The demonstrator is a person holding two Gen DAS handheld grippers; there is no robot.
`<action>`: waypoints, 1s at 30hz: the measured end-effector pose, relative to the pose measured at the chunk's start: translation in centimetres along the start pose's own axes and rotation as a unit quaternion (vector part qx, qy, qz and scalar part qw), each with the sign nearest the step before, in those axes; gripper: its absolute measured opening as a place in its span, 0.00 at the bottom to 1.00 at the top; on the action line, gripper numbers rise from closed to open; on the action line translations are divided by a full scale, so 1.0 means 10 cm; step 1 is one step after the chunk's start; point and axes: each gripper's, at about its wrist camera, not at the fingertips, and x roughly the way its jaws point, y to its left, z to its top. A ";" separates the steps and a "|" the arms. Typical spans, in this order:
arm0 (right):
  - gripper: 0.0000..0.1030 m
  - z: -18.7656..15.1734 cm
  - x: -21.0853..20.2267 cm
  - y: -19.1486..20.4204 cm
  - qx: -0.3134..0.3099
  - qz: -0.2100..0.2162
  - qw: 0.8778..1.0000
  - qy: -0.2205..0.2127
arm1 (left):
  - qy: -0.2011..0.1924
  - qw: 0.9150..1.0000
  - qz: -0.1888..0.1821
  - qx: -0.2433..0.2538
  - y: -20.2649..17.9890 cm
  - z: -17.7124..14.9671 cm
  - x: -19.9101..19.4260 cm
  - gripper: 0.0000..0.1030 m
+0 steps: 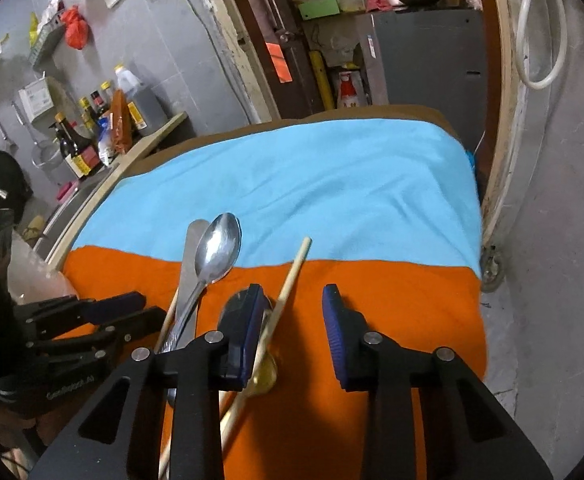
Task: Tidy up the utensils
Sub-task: 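Close the right gripper on a wooden chopstick while the left grips another chopstick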
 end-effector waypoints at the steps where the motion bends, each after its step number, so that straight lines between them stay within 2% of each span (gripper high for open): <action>1: 0.27 0.02 0.03 0.00 0.002 0.000 1.000 0.004 | -0.001 1.000 -0.008 -0.003 0.02 0.01 -0.01 0.28; 5: 0.26 0.06 0.11 -0.02 0.005 -0.004 1.000 0.016 | -0.005 0.999 -0.037 -0.012 0.03 0.07 -0.02 0.28; 8: 0.24 0.07 0.14 -0.05 0.009 -0.004 1.000 0.019 | 0.002 0.999 -0.043 0.001 -0.02 0.12 0.00 0.28; 16: 0.22 0.08 0.19 -0.02 0.007 -0.014 1.000 0.027 | 0.021 0.999 -0.022 0.034 -0.13 0.16 0.10 0.31; 18: 0.22 0.09 0.21 0.02 -0.001 -0.025 0.999 0.035 | 0.023 0.999 -0.014 0.047 -0.15 0.20 0.13 0.32; 21: 0.23 0.12 0.25 0.10 -0.017 -0.049 0.997 0.051 | 0.032 0.999 -0.024 0.037 -0.10 0.26 0.16 0.31; 23: 0.20 0.14 0.28 0.14 -0.019 -0.064 0.996 0.061 | 0.036 0.998 -0.026 0.040 -0.10 0.28 0.16 0.29; 25: 0.08 0.16 0.30 0.15 -0.015 -0.082 0.994 0.069 | 0.041 0.998 -0.024 0.043 -0.11 0.28 0.15 0.18; 27: 0.05 0.16 0.28 0.10 0.009 -0.070 0.995 0.072 | 0.050 0.997 -0.047 0.026 -0.05 0.28 0.12 0.08; 30: 0.04 0.12 0.23 -0.03 0.059 -0.037 0.995 0.068 | 0.062 0.995 -0.073 -0.015 0.08 0.25 0.08 0.07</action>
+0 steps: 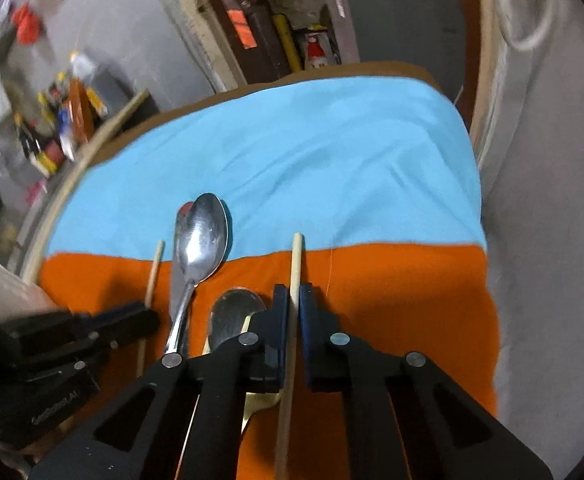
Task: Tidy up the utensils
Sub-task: 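Close the right gripper on a wooden chopstick while the left grips another chopstick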
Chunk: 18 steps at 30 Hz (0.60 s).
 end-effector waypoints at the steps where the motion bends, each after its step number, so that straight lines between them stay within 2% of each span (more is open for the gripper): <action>1: 0.04 -0.02 -0.02 -0.05 0.013 0.011 1.000 -0.001 | 0.002 1.000 -0.009 -0.013 0.04 -0.01 -0.01 0.07; 5: 0.03 -0.11 -0.06 -0.16 0.038 0.036 0.999 -0.002 | 0.014 0.998 -0.044 -0.052 0.16 -0.02 -0.01 0.08; 11: 0.03 -0.14 -0.16 -0.16 0.055 0.053 0.997 -0.007 | 0.032 0.998 -0.028 -0.040 0.11 0.07 -0.02 0.05; 14: 0.03 -0.23 -0.35 -0.15 0.066 0.066 0.995 -0.039 | 0.004 0.997 -0.051 -0.050 0.09 -0.04 -0.15 0.02; 18: 0.03 -0.36 -0.67 -0.01 0.052 0.070 0.992 -0.094 | -0.061 0.994 -0.084 -0.043 0.01 -0.29 -0.51 0.02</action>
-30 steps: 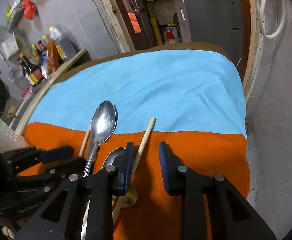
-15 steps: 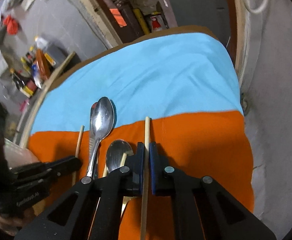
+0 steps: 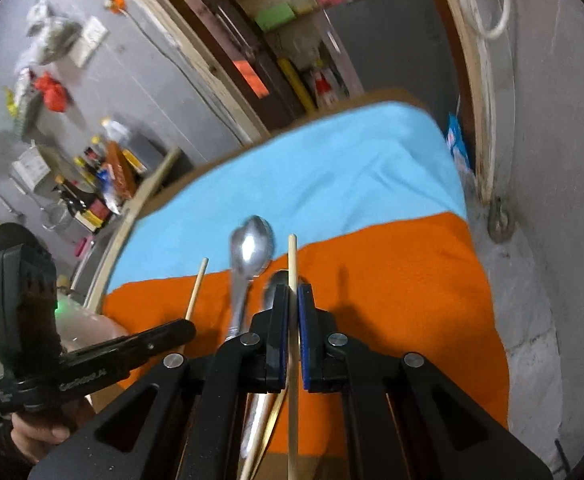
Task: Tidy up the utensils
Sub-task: 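Close the right gripper on a wooden chopstick while the left grips another chopstick, then carry both chopsticks to the white basket and open both grippers above it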
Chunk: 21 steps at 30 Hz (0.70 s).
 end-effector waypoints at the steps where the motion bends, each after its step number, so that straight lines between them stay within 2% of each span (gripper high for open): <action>1: 0.03 -0.05 -0.09 0.06 -0.007 0.004 1.000 -0.017 | -0.017 1.000 -0.005 0.003 -0.04 -0.06 -0.09 0.02; 7: 0.03 -0.21 -0.56 0.39 -0.034 0.044 0.993 -0.105 | -0.113 0.993 0.001 0.042 -0.26 -0.33 -0.68 0.02; 13: 0.03 -0.15 -0.87 0.84 -0.053 0.068 0.980 -0.177 | -0.195 0.979 -0.009 0.053 -0.31 -0.33 -1.28 0.02; 18: 0.03 0.00 -0.91 1.28 -0.070 0.112 0.971 -0.201 | -0.246 0.967 0.002 0.059 -0.20 -0.21 -1.82 0.02; 21: 0.03 0.09 -0.82 1.59 -0.074 0.146 0.964 -0.211 | -0.276 0.959 0.009 0.065 0.00 -0.13 -2.12 0.02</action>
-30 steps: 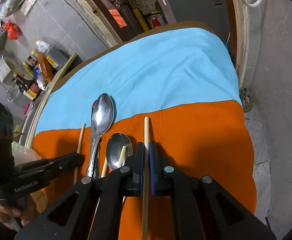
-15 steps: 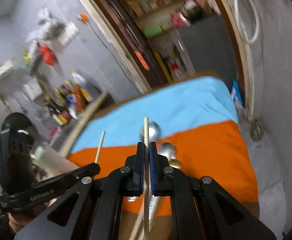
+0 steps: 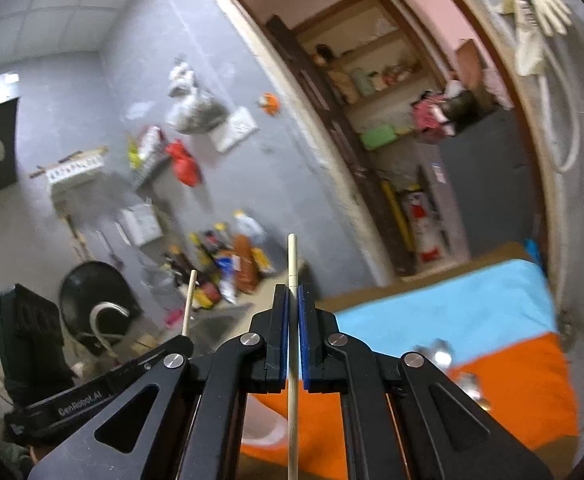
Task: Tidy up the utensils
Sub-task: 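Carry both chopsticks to the white basket and open both grippers above it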
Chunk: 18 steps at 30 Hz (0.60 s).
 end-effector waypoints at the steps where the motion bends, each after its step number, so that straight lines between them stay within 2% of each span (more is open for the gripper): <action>1: 0.03 0.02 0.08 0.09 -0.001 0.010 1.000 -0.007 | -0.007 1.000 0.003 0.000 0.09 0.05 -0.04 0.02; 5: 0.03 0.11 0.36 0.46 0.002 0.051 0.998 -0.041 | -0.056 0.998 0.037 -0.008 0.54 0.28 -0.31 0.02; 10: 0.03 0.08 0.68 0.85 -0.004 0.090 0.994 -0.058 | -0.119 0.987 0.085 -0.063 1.26 0.53 -0.47 0.02; 14: 0.03 -0.03 0.81 1.01 -0.017 0.099 0.991 -0.093 | -0.152 0.977 0.121 -0.093 1.80 0.59 -0.51 0.02; 18: 0.03 -0.16 0.96 1.11 -0.042 0.088 0.988 -0.118 | -0.174 0.966 0.150 -0.121 2.18 0.52 -0.49 0.02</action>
